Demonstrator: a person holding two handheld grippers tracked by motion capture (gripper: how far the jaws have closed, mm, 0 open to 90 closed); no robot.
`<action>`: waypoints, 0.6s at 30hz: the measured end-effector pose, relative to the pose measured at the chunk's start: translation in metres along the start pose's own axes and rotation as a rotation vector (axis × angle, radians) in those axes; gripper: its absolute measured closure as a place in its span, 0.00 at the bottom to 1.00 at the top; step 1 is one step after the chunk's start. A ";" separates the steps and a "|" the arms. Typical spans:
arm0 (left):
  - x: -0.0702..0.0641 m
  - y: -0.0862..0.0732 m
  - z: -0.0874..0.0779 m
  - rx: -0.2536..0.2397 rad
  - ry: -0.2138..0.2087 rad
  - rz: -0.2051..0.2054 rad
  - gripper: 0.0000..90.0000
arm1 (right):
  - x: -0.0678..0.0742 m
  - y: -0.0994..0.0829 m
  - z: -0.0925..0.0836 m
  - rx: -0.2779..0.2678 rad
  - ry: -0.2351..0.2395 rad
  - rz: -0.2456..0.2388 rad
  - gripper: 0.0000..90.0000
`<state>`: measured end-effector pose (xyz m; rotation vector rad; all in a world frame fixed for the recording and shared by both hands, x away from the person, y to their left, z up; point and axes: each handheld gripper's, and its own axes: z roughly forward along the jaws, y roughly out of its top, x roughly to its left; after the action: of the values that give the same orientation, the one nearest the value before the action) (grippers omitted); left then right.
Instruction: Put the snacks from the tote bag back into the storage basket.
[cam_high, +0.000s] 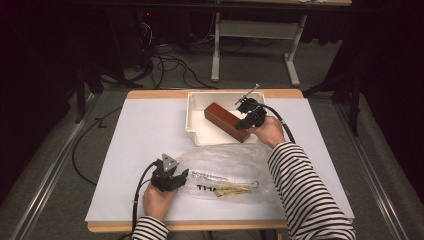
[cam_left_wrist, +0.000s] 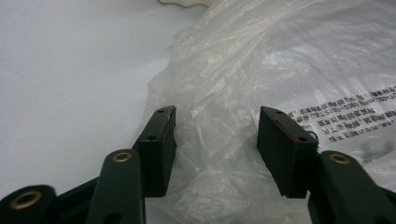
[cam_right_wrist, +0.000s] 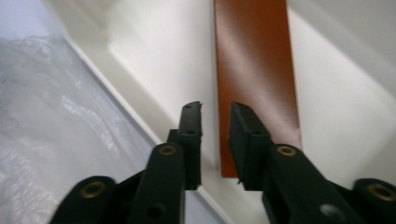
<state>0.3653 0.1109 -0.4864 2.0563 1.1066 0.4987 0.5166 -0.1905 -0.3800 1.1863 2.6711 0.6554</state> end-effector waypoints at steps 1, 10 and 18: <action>0.000 0.000 0.000 0.000 0.000 0.000 0.53 | 0.001 -0.001 0.001 0.010 0.004 -0.004 0.91; 0.000 0.000 0.000 -0.003 0.002 -0.001 0.53 | 0.016 0.000 0.010 0.057 0.015 -0.029 1.00; 0.000 0.000 0.000 -0.003 0.002 -0.001 0.53 | 0.017 -0.002 0.020 0.078 0.023 -0.019 1.00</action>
<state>0.3651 0.1109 -0.4865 2.0534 1.1070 0.5017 0.5100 -0.1724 -0.3980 1.1775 2.7470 0.5697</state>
